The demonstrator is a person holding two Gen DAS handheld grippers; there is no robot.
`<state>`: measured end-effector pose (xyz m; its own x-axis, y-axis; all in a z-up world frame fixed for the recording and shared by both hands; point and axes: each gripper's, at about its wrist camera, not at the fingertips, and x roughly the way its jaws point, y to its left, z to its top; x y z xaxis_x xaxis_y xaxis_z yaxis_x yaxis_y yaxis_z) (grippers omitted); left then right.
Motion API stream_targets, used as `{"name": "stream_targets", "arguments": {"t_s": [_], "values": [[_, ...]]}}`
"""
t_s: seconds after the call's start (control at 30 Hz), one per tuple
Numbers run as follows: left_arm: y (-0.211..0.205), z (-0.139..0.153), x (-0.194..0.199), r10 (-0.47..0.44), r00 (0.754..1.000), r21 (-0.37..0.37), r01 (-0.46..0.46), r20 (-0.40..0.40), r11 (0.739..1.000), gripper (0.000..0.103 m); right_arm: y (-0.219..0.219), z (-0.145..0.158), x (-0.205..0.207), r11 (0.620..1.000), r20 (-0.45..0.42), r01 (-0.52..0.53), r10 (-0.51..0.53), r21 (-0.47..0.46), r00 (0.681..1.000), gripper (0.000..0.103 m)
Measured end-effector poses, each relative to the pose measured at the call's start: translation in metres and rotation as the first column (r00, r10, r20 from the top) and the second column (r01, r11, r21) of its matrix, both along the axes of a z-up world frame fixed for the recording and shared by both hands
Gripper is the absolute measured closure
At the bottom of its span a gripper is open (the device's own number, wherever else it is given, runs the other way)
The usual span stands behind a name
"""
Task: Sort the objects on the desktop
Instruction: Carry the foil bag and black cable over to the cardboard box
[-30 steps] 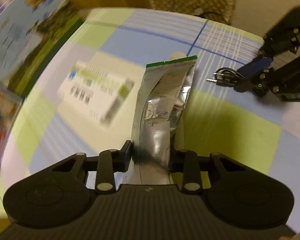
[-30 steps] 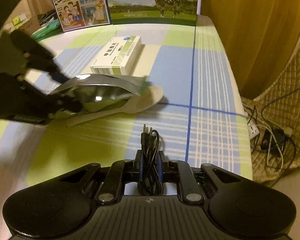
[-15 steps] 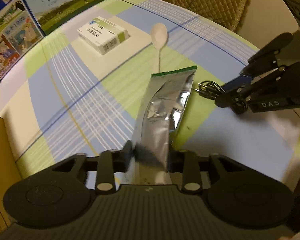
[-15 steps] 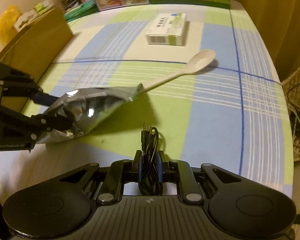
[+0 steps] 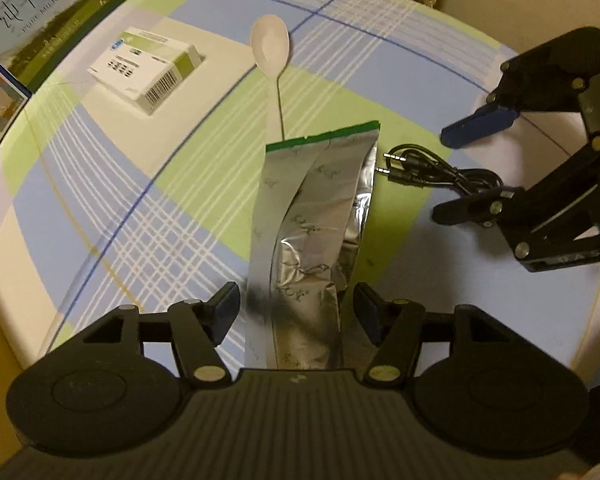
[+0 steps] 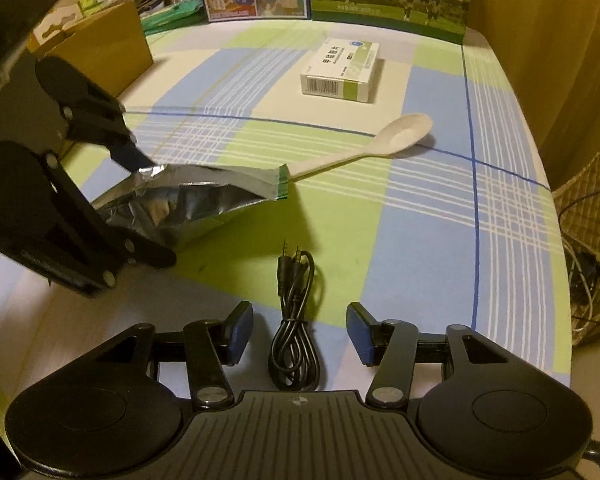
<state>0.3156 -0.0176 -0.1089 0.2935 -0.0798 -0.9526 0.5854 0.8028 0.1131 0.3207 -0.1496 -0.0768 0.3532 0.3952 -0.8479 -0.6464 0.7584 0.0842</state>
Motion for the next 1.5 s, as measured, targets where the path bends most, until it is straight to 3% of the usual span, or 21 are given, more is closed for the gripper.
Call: {"name": "stream_targets", "arguments": {"t_s": [0.17,0.3,0.4,0.47,0.63,0.9,1.5], "values": [[0.001,-0.001,0.002,0.026,1.0,-0.035,-0.026,-0.004,0.999,0.043,0.004,-0.001,0.001,1.0,0.026,-0.001,0.001,-0.012,1.0,0.054],[0.001,0.003,-0.001,0.035,0.999,-0.046,-0.034,0.002,0.998,0.052,0.011,-0.003,-0.005,0.999,0.062,-0.025,0.028,-0.047,0.998,0.06],[0.003,0.004,-0.001,0.047,0.999,-0.059,-0.046,0.006,0.997,0.053,0.012,-0.003,-0.007,0.999,0.062,-0.026,0.029,-0.043,0.998,0.071],[0.003,0.006,-0.001,0.053,0.999,-0.066,-0.053,0.001,0.996,0.057,0.013,-0.003,-0.007,0.999,0.067,-0.029,0.032,-0.042,0.997,0.091],[0.002,0.01,-0.003,0.05,0.999,-0.055,-0.049,0.011,0.997,0.066,0.009,-0.002,-0.006,1.0,0.059,0.017,-0.016,-0.021,0.998,0.092],[0.012,0.025,-0.011,0.093,0.995,-0.077,-0.09,0.026,0.993,0.07,0.004,0.014,-0.014,0.999,0.057,0.047,-0.048,0.009,0.997,0.093],[0.032,0.117,-0.057,0.147,0.977,-0.076,-0.137,0.152,0.988,0.07,0.016,0.114,-0.044,0.996,0.159,0.046,-0.058,0.075,0.986,0.092]]}}
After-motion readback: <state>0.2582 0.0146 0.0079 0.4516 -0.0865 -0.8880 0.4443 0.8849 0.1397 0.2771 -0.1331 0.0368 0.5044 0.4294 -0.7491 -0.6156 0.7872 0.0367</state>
